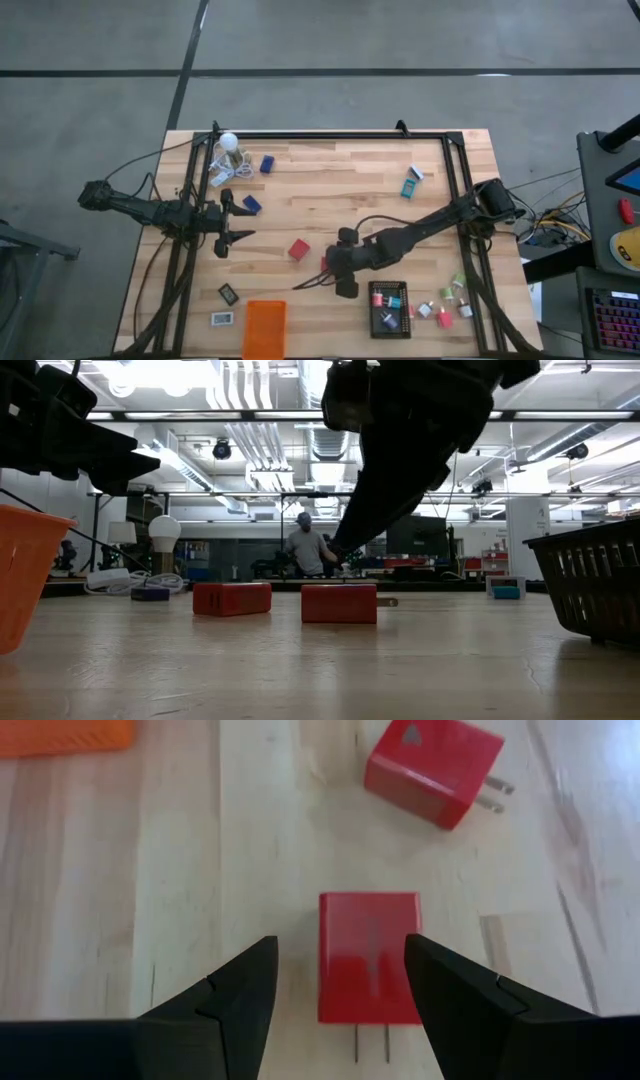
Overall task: Pick & Place Office items
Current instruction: Put the right red charger adapter into the black bin
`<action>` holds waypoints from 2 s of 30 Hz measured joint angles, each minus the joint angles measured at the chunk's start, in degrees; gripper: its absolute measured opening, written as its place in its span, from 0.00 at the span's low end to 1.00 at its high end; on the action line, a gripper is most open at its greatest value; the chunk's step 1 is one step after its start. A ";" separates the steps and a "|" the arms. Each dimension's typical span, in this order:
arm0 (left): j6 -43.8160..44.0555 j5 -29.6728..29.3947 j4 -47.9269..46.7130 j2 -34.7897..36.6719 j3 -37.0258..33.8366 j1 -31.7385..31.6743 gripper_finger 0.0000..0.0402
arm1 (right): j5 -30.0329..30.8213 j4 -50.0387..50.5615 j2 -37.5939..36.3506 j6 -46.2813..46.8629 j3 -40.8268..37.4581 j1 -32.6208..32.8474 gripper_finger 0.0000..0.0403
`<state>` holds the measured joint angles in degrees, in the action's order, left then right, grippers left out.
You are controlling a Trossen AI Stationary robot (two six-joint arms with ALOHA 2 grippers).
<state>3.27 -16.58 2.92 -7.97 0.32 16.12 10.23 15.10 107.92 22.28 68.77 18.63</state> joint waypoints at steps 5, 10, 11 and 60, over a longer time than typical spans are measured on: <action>0.00 -0.02 0.00 0.00 0.00 0.00 0.63 | 0.03 -4.23 0.00 -1.72 -2.69 -0.32 0.53; -0.01 0.00 0.00 0.00 -0.01 0.00 0.63 | 0.03 -8.32 0.00 -1.97 -5.00 -0.88 0.53; 0.00 -0.01 -0.01 0.00 -0.01 -0.01 0.63 | 0.05 -9.23 0.00 -1.99 -5.56 -0.97 0.53; -0.02 -0.01 0.00 0.00 -0.01 -0.01 0.63 | -1.32 -17.58 0.00 0.35 -10.69 -1.39 0.62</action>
<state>3.25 -16.59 2.91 -7.97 0.31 16.11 8.91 -2.48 107.92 22.63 58.08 17.23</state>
